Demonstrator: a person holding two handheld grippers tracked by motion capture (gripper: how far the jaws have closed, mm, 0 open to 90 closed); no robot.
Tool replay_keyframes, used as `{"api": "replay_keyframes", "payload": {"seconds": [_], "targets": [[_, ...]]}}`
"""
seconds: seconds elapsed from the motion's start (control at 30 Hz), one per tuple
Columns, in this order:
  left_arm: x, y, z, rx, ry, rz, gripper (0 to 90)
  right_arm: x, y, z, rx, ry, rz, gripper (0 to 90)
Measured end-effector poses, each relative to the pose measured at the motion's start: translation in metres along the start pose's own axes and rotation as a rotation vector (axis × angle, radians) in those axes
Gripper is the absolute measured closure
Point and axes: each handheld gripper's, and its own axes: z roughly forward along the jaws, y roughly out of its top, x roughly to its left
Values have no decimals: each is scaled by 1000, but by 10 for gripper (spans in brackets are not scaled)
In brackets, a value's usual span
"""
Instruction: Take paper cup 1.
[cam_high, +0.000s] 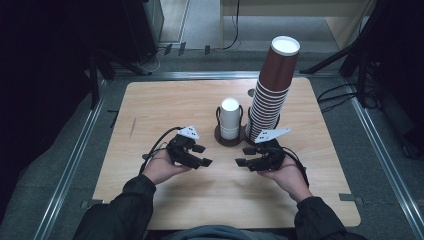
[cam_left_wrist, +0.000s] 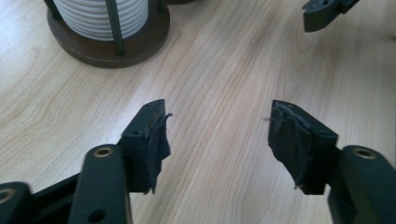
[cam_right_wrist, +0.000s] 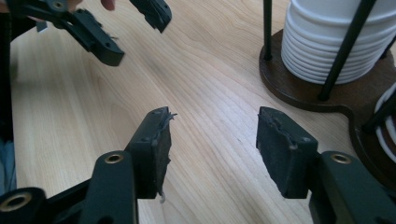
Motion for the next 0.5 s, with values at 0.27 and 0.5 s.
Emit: {"api": "replay_keyframes", "payload": {"seconds": [0.27, 0.5], "targets": [[1, 2, 2, -2, -27, -23, 392, -5, -1, -2, -21, -30, 45, 426], [2, 2, 0, -6, -21, -10, 375, -3, -1, -3, -28, -39, 30, 424]]}}
